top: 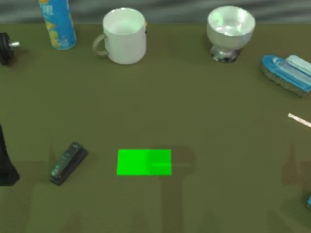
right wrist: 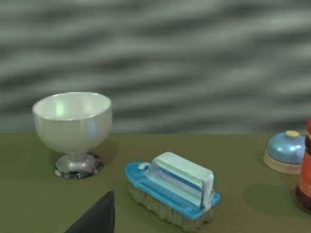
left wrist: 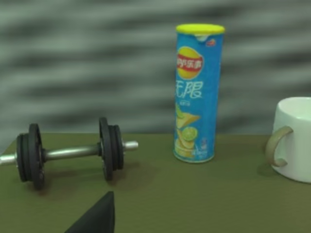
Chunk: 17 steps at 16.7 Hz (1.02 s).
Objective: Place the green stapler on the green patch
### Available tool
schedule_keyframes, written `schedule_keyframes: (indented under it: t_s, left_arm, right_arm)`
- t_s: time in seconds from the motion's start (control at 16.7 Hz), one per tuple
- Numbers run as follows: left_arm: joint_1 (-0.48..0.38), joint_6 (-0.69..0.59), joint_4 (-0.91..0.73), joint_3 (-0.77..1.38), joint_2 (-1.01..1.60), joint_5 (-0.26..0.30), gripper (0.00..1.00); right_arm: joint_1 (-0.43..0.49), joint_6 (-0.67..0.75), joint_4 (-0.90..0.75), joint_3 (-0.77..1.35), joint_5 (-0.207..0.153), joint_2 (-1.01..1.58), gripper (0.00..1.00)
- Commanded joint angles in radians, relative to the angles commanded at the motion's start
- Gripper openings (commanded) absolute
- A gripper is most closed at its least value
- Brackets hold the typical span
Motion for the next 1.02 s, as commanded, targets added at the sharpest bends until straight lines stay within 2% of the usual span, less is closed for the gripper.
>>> schedule_keyframes:
  t_s: [0.24, 0.48, 1.02]
  left_arm:
    - [-0.008, 0.006, -0.025, 0.030, 0.031, 0.002, 1.00]
    - [-0.047, 0.038, -0.157, 0.197, 0.222, 0.004, 1.00]
    - [-0.175, 0.162, -0.659, 0.779, 1.096, -0.002, 1.00]
  right_arm:
    - [0.000, 0.000, 0.000, 0.000, 0.000, 0.000, 1.00]
    - [0.000, 0.000, 0.000, 0.000, 0.000, 0.000, 1.00]
    - [0.000, 0.000, 0.000, 0.000, 0.000, 0.000, 1.00]
